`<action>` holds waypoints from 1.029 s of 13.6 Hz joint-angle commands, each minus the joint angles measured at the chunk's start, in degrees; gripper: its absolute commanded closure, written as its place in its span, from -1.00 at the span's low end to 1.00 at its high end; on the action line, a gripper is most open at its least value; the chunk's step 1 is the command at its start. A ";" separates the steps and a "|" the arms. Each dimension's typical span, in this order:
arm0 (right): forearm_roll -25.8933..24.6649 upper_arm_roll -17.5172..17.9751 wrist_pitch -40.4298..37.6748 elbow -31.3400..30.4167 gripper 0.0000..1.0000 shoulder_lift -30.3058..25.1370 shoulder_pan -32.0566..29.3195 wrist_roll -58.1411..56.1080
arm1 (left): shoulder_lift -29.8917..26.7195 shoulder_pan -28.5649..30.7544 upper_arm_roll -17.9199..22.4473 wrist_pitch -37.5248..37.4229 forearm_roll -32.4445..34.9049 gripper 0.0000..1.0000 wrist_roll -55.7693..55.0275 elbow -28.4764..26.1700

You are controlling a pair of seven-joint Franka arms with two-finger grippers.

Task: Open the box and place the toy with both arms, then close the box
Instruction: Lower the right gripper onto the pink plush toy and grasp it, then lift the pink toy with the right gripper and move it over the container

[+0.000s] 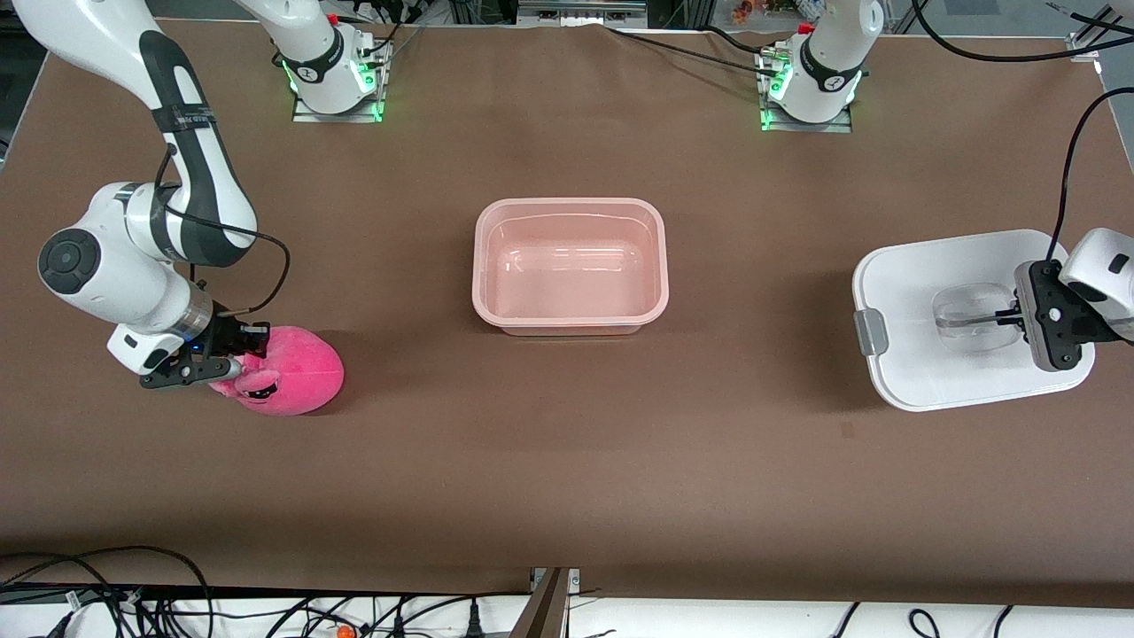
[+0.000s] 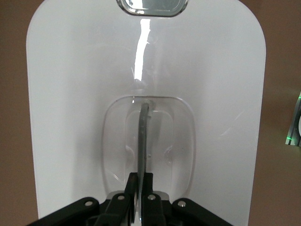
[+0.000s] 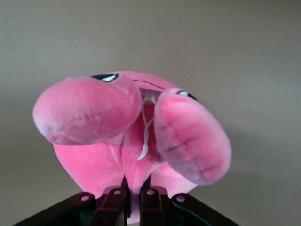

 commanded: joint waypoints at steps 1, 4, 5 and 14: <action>1.24 0.28 -8.10 4.54 1.00 -0.92 -0.04 -2.71 | -0.09 -0.22 -0.13 -0.40 1.31 1.00 0.60 0.96; 1.24 1.68 -25.50 15.52 1.00 -0.92 1.10 -3.24 | -0.09 -0.22 -0.21 -0.40 1.40 1.00 0.60 0.96; 1.15 2.38 -30.95 19.04 1.00 -0.48 1.54 -3.24 | -0.09 -0.22 -0.21 -0.40 1.40 1.00 0.60 0.96; -3.14 5.55 -45.77 32.51 1.00 0.05 19.53 -3.85 | -0.09 -0.13 -0.21 -0.49 1.40 1.00 0.60 0.87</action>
